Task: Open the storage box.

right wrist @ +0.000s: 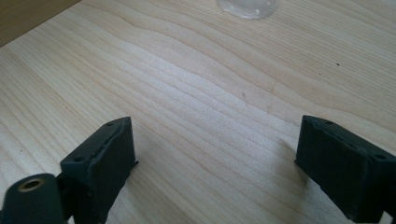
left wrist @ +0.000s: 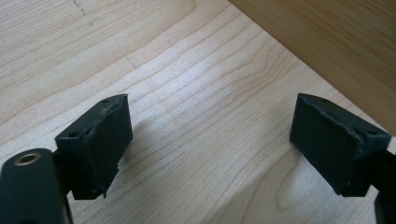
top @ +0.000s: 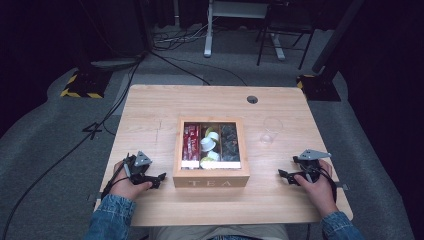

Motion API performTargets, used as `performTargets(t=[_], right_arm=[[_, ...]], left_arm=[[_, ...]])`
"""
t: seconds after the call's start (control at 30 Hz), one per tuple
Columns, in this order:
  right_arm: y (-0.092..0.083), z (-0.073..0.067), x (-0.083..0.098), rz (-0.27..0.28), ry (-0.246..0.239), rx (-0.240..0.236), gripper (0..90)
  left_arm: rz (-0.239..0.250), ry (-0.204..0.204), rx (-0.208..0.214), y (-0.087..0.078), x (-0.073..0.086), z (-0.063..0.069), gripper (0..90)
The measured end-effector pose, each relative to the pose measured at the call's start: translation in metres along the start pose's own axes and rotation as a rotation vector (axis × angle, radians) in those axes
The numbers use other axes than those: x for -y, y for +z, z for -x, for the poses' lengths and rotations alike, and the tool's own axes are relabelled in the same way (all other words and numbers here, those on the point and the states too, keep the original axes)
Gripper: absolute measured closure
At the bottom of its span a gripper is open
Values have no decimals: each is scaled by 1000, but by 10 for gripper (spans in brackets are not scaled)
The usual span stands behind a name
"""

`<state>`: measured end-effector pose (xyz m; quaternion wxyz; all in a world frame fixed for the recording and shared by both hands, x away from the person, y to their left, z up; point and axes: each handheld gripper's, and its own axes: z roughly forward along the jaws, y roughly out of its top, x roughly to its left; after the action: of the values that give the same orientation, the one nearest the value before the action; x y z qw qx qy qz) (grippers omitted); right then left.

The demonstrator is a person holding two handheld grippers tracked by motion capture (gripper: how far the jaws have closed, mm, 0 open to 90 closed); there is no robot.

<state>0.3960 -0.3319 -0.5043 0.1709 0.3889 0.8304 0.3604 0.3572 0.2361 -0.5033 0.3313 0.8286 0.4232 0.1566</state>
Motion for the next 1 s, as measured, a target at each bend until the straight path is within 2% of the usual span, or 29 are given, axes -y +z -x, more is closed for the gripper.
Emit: performTargets(t=[0.03, 0.07, 0.1, 0.13, 0.17, 0.23, 0.3, 0.37, 0.53, 0.77, 0.87, 0.9, 0.93, 1.0], right_arm=[[0, 0, 0, 0, 0, 0, 116], [0, 0, 0, 0, 0, 0, 116], [0, 0, 0, 0, 0, 0, 116], [0, 0, 0, 0, 0, 0, 116], [0, 0, 0, 0, 0, 0, 116], [0, 0, 0, 0, 0, 0, 116], [0, 0, 0, 0, 0, 0, 116], [0, 0, 0, 0, 0, 0, 116], [0, 0, 0, 1, 0, 0, 116], [0, 0, 0, 1, 0, 0, 116], [0, 0, 0, 0, 0, 0, 116], [0, 0, 0, 1, 0, 0, 116], [0, 0, 0, 1, 0, 0, 116], [0, 0, 0, 0, 0, 0, 116]], left_arm=[[-3, -16, -1, -1, -1, 0, 142], [-9, -21, -12, -2, -2, -1, 232], [-15, -31, -18, -3, -3, -1, 232], [-20, -26, -33, -5, -4, -3, 269], [-3, -25, -47, -8, -5, -5, 269], [30, -55, -35, -14, -8, -8, 278], [43, -59, -38, -18, -10, -9, 279], [50, -44, -47, -24, -14, -9, 280], [62, -30, -38, -37, -23, -5, 288], [93, -27, -27, -52, -32, 3, 297], [109, -13, -10, -59, -35, 10, 305], [111, -9, 1, -61, -35, 14, 308], [112, 13, 7, -62, -35, 19, 315], [122, 22, 28, -63, -35, 27, 325]])
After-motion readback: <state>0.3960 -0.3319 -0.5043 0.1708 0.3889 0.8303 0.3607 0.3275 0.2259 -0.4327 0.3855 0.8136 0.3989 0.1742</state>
